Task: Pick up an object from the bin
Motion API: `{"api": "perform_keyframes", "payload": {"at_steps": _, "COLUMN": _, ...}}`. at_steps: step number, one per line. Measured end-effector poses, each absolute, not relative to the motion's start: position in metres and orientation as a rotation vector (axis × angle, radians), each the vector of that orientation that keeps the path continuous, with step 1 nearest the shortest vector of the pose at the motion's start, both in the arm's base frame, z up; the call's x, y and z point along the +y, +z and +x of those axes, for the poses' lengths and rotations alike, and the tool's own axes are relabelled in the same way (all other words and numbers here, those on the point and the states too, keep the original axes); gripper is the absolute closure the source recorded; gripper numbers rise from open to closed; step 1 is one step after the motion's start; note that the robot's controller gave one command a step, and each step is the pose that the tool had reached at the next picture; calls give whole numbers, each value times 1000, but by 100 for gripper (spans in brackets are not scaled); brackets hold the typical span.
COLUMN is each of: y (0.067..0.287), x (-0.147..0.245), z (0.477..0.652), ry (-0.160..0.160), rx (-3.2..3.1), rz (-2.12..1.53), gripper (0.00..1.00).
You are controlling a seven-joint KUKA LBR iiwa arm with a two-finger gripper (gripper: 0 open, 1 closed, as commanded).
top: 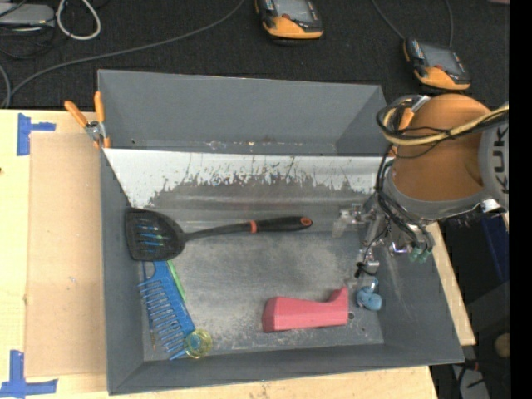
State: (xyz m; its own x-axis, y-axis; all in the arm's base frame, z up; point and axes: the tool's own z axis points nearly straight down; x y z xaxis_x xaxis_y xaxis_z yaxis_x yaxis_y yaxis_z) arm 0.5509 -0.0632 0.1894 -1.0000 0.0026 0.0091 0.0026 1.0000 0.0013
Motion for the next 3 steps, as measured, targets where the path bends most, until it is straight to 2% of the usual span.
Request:
{"api": "perform_keyframes", "payload": {"at_steps": 1, "y": 194, "x": -63, "z": 553, "ry": -1, "rx": -3141, "rz": 0, "gripper": 0}}
{"api": "perform_keyframes", "payload": {"at_steps": 2, "y": 104, "x": -20, "z": 515, "ry": -1, "rx": -3139, "rz": 113, "gripper": 0}}
{"api": "perform_keyframes", "payload": {"at_steps": 3, "y": 104, "x": -1, "z": 491, "ry": 1, "rx": -3141, "rz": 116, "gripper": 0}}
